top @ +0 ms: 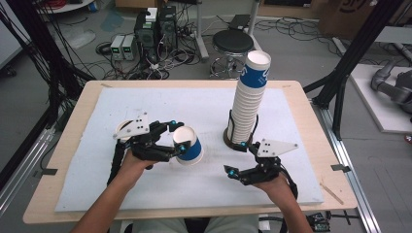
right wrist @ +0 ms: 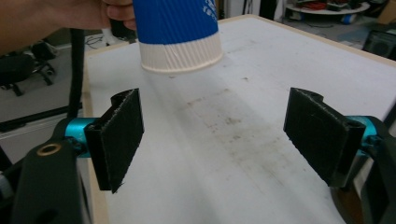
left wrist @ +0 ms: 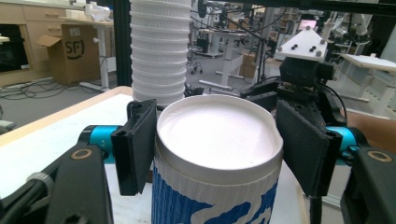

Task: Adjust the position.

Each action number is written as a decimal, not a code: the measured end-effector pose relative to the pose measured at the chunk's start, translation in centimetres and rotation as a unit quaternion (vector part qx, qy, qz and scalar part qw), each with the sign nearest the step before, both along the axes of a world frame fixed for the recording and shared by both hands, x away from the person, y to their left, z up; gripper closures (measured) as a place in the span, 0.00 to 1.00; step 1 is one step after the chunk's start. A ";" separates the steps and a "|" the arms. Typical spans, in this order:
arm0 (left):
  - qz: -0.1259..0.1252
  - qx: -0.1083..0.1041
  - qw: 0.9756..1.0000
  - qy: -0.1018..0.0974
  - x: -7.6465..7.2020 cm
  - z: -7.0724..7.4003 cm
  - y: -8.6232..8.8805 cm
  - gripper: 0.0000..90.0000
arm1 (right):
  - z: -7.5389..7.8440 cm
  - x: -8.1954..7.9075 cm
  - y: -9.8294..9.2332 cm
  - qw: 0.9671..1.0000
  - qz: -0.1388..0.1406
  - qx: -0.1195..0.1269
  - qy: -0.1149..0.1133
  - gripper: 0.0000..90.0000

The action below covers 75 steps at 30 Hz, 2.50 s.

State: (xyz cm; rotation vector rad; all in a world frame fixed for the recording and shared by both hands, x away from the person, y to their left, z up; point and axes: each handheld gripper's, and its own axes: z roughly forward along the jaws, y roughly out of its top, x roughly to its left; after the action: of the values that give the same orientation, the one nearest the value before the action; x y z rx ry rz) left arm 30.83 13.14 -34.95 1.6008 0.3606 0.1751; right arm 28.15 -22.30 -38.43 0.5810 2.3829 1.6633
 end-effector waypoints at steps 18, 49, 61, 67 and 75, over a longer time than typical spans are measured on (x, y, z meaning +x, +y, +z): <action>-0.040 0.003 0.999 -0.002 -0.7 0.2 -1.9 0.36 | -0.1 1.5 3.9 0.997 0.072 -0.009 0.004 0.23; -0.079 -0.014 0.997 -0.008 -1.0 0.4 -3.6 0.36 | 0.3 1.2 4.2 0.994 0.107 0.006 -0.024 0.35; -0.083 0.039 0.996 0.012 -1.0 0.7 -3.6 0.12 | 1.1 1.2 4.2 0.992 0.113 -0.044 -0.030 0.38; -0.077 0.047 0.996 0.017 -0.8 1.1 -2.2 0.12 | 2.2 1.4 3.9 0.990 0.115 -0.071 -0.036 0.38; -0.071 0.079 0.994 0.021 -0.7 2.2 -1.0 0.12 | 3.9 1.9 4.6 0.980 0.116 -0.153 -0.059 0.38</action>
State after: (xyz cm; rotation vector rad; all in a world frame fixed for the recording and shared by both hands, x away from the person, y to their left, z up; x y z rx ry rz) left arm 30.09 12.11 -32.71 1.7823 0.2704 0.0625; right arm 30.02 -17.73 -34.56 0.1531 2.6250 1.3217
